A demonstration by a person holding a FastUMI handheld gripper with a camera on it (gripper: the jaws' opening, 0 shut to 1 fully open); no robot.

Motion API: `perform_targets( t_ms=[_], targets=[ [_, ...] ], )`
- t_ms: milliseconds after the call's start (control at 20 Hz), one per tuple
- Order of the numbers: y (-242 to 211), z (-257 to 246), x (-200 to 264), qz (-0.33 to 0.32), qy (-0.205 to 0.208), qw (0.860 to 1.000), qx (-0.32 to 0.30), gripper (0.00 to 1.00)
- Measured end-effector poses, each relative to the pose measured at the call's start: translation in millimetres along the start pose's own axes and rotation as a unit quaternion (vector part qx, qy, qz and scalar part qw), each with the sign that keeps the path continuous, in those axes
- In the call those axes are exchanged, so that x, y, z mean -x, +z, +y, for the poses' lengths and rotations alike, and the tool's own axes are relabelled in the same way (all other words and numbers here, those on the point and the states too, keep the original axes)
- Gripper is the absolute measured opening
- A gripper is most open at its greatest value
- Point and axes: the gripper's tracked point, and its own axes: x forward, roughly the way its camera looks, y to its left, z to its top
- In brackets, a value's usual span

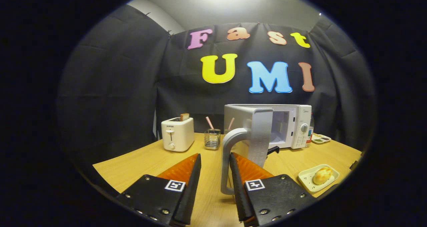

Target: Open the microwave, put the food inside, and close the microwave door.

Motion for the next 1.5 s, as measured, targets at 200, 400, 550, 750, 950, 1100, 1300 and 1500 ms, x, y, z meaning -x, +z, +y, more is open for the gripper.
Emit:
perform_targets(
  t_ms=[200,400,550,750,950,1100,1300,1500],
  targets=[
    [11.5,-26.1,31.4,-0.033,0.039,0.999,-0.001,0.87],
    [0.8,-64.7,44.5,-0.017,0.051,0.999,0.000,0.96],
    [-6.9,-115.1,51.9,-0.019,0.014,1.000,0.012,0.96],
    [-16.5,-180.4,60.2,-0.023,-0.039,0.999,0.029,0.96],
    [-38.9,-231.2,63.5,0.000,-0.072,0.997,0.030,0.96],
    [-61.8,-265.5,61.8,0.025,-0.094,0.995,0.024,0.96],
    [-105.3,-305.0,56.2,0.077,-0.114,0.990,-0.003,0.96],
    [-137.2,-322.0,51.9,0.122,-0.122,0.984,-0.044,0.96]
  ],
)
